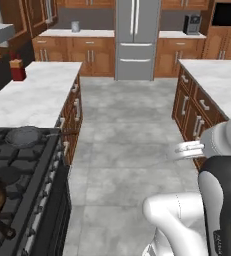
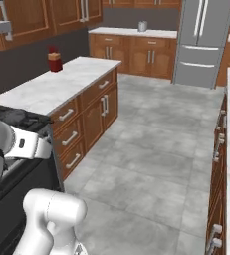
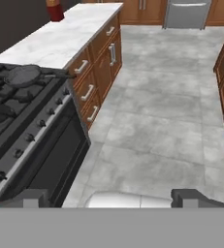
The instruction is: Place one of the steaks on the plate and the other in the bowl. Then place the bowl in the fridge.
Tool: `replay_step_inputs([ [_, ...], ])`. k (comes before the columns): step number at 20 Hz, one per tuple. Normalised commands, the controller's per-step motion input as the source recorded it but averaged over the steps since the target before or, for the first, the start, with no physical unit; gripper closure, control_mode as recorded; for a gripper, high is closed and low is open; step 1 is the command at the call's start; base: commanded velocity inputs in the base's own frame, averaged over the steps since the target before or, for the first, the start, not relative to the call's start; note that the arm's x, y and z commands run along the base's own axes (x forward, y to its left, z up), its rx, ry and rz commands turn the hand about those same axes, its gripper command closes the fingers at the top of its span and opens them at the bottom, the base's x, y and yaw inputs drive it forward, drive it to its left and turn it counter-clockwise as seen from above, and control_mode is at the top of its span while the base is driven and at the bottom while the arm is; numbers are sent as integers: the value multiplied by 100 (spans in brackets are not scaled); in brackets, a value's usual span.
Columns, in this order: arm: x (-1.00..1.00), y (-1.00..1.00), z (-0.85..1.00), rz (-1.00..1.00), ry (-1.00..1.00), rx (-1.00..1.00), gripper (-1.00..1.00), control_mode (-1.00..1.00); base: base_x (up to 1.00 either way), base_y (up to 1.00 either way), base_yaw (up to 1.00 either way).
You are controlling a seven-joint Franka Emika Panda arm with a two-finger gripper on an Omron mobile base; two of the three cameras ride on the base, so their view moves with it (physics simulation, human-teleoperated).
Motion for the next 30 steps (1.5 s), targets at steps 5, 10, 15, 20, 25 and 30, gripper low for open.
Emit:
replay_step_inputs([
  [5, 0, 0, 0, 0, 0, 0, -100, 100, 100, -58, 1],
  [10, 0, 0, 0, 0, 0, 0, -100, 100, 100, -2, -5],
  [15, 0, 0, 0, 0, 0, 0, -100, 100, 100, 1, -8],
  [20, 0, 0, 0, 0, 0, 0, -100, 100, 100, 0, -32],
  [25, 0, 0, 0, 0, 0, 0, -100, 100, 100, 25, -26],
  [30, 0, 0, 0, 0, 0, 0, -100, 100, 100, 35, -22],
])
